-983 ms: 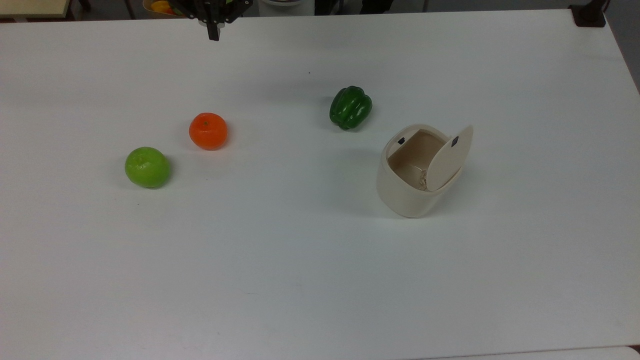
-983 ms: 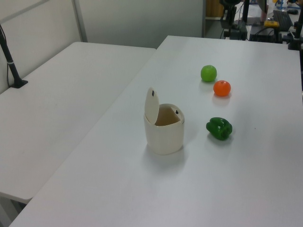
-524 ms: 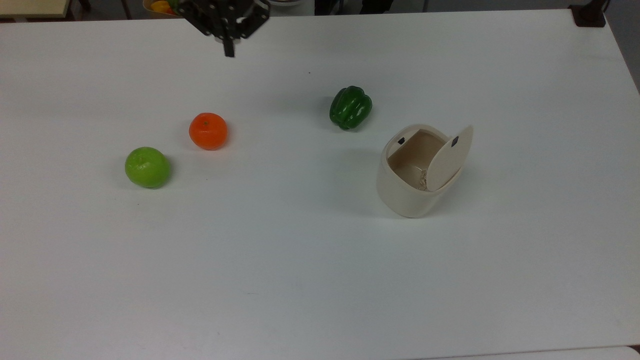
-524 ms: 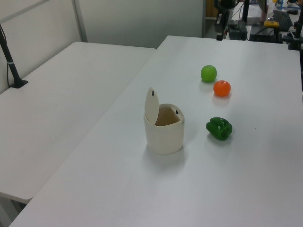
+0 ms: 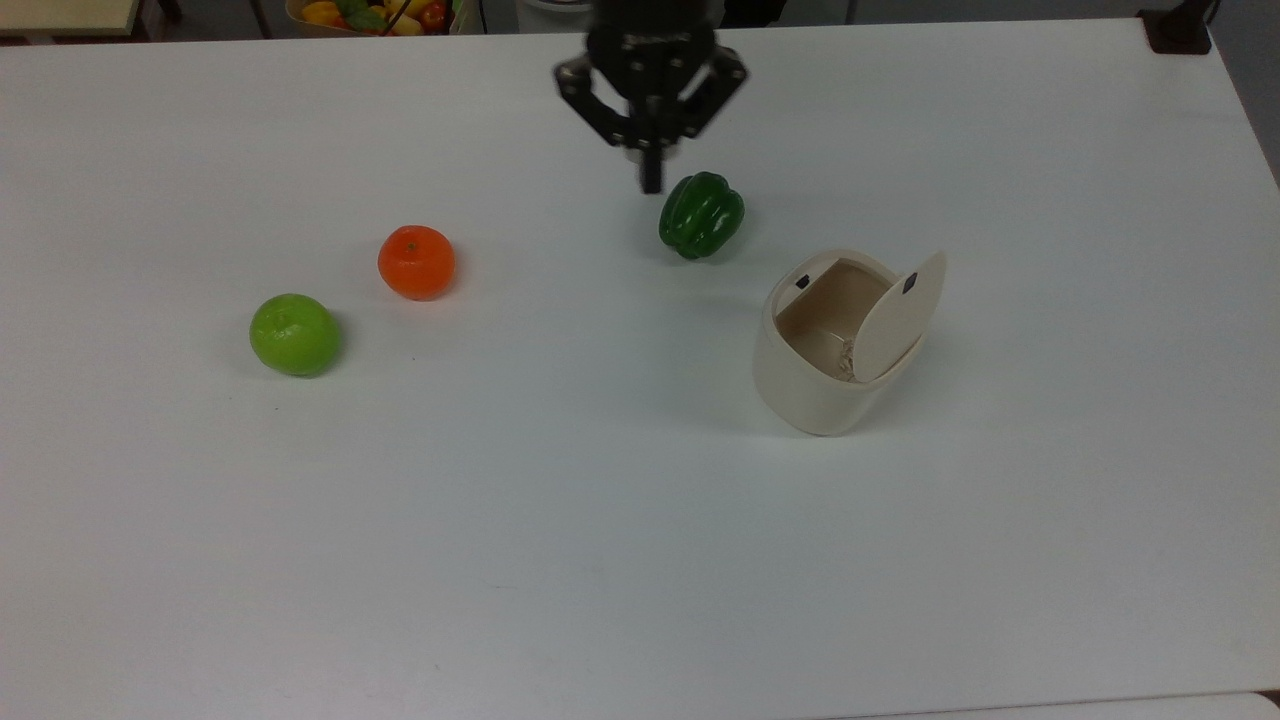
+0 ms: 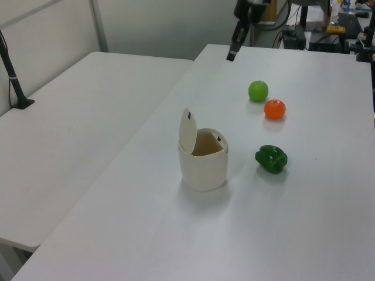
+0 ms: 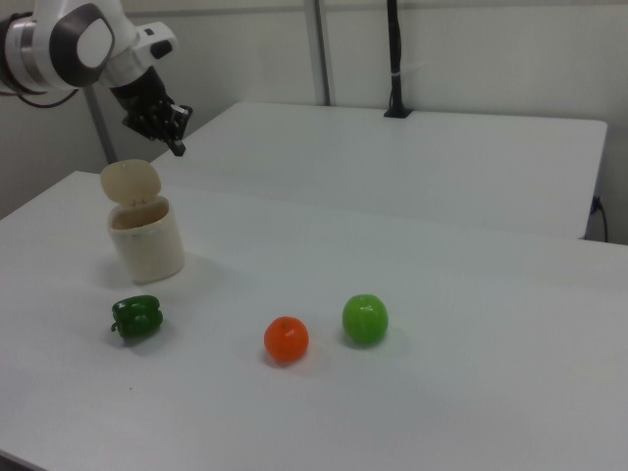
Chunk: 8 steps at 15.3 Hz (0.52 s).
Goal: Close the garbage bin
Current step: 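Move the gripper over the cream bin toward its raised lid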
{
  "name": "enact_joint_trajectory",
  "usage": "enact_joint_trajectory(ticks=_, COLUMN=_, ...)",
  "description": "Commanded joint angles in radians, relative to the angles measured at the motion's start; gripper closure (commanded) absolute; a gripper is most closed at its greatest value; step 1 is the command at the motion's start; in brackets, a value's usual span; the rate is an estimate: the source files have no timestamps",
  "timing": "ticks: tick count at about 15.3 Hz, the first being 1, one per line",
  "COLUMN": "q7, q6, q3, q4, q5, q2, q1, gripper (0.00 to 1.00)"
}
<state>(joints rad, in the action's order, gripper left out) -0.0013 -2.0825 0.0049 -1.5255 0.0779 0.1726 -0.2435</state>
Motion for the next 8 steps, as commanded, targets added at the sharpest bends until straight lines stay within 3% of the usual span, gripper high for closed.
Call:
enact_joint_trajectory(ticks=1, q7=0.012, q6=-0.144, q3=-0.009, q4=0.002, q5=-0.014, q2=0.042, q1=-0.065, gripper=1.0)
enact_joint_trajectory(ticks=8, q7=0.012, q6=-0.378, q3=-0.008, q4=0.001, q5=-0.014, q2=0.129, q1=-0.163, gripper=1.0)
